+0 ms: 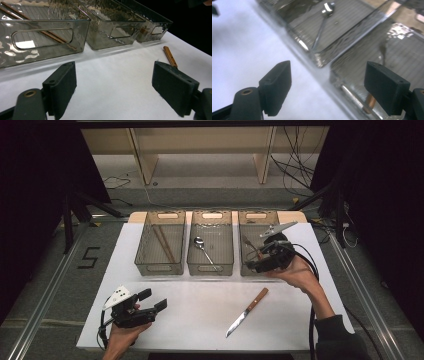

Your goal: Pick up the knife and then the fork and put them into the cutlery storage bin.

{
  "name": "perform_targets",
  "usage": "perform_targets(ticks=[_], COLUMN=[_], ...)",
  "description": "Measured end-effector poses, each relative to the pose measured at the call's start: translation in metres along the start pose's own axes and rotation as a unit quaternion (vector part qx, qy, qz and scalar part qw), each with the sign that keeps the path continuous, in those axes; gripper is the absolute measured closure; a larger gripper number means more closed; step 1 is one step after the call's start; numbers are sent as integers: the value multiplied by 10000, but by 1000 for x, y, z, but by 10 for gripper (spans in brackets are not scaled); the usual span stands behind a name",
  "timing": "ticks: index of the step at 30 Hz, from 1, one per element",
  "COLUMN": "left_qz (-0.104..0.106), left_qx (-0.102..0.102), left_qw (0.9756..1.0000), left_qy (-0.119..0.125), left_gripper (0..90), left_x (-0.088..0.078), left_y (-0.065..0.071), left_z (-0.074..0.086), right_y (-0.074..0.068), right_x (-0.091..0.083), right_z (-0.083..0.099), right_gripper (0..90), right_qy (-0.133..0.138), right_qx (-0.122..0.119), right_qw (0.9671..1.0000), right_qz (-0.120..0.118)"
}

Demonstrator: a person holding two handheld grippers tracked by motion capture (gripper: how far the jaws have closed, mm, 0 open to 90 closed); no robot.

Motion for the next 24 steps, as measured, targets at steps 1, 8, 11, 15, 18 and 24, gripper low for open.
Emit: perform_targets(ticks=[1, 8, 11, 15, 18, 24], left_qz=[0, -1, 2, -3, -2, -2], left_qx=[17, 16, 23, 20, 28, 21], left_qw=[10000, 10000, 10000, 10000, 10000, 10000], left_qy=[-13, -18, -21, -22, -26, -22], left_gripper=[196, 196, 196, 196, 196, 196], left_x=[0, 0, 0, 0, 1, 0], left_y=[0, 0, 0, 0, 0, 0], left_z=[0, 0, 0, 0, 0, 0], right_y=[-3, -19, -23, -27, -29, -29], right_x=[-1, 0, 3, 9, 15, 29], right_z=[2, 18, 25, 33, 37, 46], right_gripper=[228, 234, 234, 240, 254, 480], right_qy=[-49, -469, -601, -833, -930, -1054], right_qx=[-101, -874, -1079, -1275, -1400, -1346], right_qw=[9999, 9947, 9919, 9878, 9852, 9850], right_qz=[-35, -254, -300, -328, -347, -220])
Point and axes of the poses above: each handheld gripper's, and its own axes: x roughly forward along the jaws, z roughly out of its underside, y roughly to its right, the point moved 3 cm from there along x, roughly forward along the jaws, and after that the axes turned 9 degrees about -y, right-handed, at the moved point
